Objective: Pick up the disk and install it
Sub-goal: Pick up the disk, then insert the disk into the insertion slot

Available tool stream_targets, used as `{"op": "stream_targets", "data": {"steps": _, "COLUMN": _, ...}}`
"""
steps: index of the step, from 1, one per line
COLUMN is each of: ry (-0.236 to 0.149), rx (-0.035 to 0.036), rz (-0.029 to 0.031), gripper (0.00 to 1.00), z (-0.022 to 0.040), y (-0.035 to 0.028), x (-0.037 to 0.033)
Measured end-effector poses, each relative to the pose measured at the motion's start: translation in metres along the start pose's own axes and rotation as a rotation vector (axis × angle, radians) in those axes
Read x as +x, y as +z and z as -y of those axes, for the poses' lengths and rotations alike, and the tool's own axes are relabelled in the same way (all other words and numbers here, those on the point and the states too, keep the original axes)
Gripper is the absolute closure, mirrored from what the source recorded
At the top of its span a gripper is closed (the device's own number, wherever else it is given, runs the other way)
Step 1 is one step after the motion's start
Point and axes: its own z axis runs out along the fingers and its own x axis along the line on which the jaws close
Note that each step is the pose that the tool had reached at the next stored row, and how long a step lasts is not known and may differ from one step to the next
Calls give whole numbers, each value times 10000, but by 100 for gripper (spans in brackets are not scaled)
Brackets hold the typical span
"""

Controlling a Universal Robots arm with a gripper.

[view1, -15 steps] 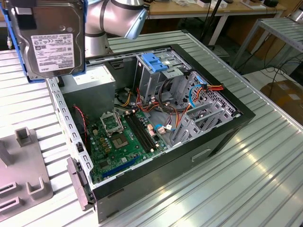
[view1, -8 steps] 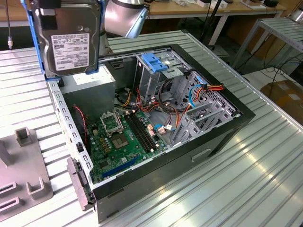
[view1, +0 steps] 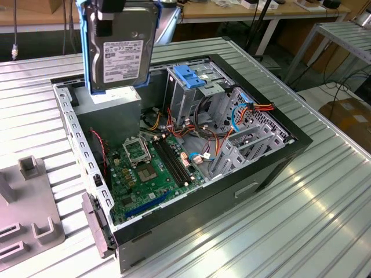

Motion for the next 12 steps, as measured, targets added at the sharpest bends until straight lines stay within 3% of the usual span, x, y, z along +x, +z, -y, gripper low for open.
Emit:
{"op": "stream_targets", "data": {"steps": 6, "ry": 1, "rx": 0, "rz": 1, "gripper": 63, "z": 241, "y": 7, "x": 4}}
{"op": "stream_targets", "data": {"steps": 12, "ry": 1, "rx": 0, "rz": 1, "gripper": 63, "z": 277, "y": 6, "x": 4}}
